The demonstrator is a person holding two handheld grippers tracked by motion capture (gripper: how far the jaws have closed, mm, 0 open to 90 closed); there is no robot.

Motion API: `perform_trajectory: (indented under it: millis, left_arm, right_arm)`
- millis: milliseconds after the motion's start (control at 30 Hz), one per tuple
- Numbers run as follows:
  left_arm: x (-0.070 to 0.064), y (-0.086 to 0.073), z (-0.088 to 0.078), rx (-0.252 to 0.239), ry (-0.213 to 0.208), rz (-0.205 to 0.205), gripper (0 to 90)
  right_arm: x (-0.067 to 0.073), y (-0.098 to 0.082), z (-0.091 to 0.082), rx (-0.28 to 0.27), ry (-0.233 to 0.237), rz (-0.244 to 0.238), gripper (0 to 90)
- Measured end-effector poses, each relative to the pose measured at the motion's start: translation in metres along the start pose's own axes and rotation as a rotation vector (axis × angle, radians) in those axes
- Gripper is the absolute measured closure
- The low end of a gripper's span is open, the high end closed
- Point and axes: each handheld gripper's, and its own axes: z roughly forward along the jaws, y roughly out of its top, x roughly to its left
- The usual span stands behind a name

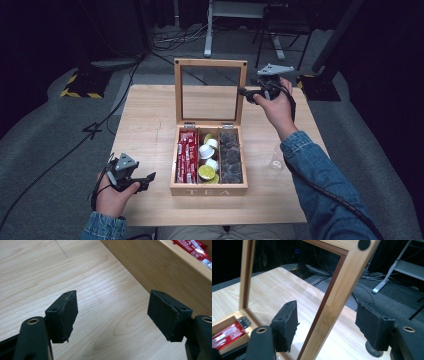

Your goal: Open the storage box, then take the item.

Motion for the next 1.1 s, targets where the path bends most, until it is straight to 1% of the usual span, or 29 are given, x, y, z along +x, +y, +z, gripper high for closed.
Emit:
perform_trajectory:
  millis: [67,100,200,300,367,500,533,633,767,833,900,967,1033,1100]
  left_arm:
    - [0.0,0.001,0.002,0.006,-0.01,0.005,25.0]
    - [0.0,0.001,0.002,0.006,-0.007,0.005,25.0]
    - [0.001,0.002,0.005,0.01,-0.011,0.01,24.8]
    - [0.001,0.004,0.009,0.011,-0.013,0.011,24.8]
    - [0.0,0.006,0.011,0.013,-0.017,0.018,24.6]
    - [0.0,0.005,0.012,0.029,-0.015,0.022,24.4]
    - [0.0,0.004,0.013,0.028,-0.014,0.017,24.2]
    - [0.0,0.002,0.013,0.037,-0.007,0.027,24.2]
    - [-0.001,-0.002,0.018,0.071,-0.003,0.046,23.6]
    - [-0.002,-0.004,0.021,0.082,-0.005,0.047,23.3]
    - [-0.002,-0.006,0.023,0.094,-0.006,0.048,22.8]
    - [-0.001,-0.008,0.025,0.1,-0.005,0.053,22.4]
    - [-0.001,-0.009,0.028,0.106,-0.004,0.051,22.1]
    - [-0.001,-0.012,0.03,0.116,0.001,0.051,21.9]
  right_arm:
    - [0.0,-0.001,-0.008,-0.003,0.015,0.019,33.7]
    - [0.0,-0.001,-0.013,-0.009,0.027,0.033,33.4]
    - [0.002,-0.003,-0.024,-0.015,0.054,0.052,32.9]
    - [0.009,-0.007,-0.038,-0.026,0.098,0.056,32.9]
    - [0.013,-0.01,-0.044,-0.029,0.12,0.053,32.8]
    - [0.023,-0.019,-0.056,-0.023,0.169,0.046,32.9]
    - [0.025,-0.022,-0.057,-0.017,0.177,0.045,32.9]
    - [0.031,-0.029,-0.06,0.002,0.196,0.046,33.5]
    - [0.04,-0.04,-0.063,0.038,0.229,0.049,35.0]
    - [0.045,-0.045,-0.064,0.057,0.241,0.051,36.4]
    - [0.05,-0.05,-0.063,0.078,0.251,0.051,37.0]
    - [0.054,-0.053,-0.062,0.097,0.249,0.045,39.2]
    - [0.06,-0.059,-0.059,0.128,0.252,0.034,39.9]
    - [0.064,-0.064,-0.055,0.143,0.268,0.029,41.9]
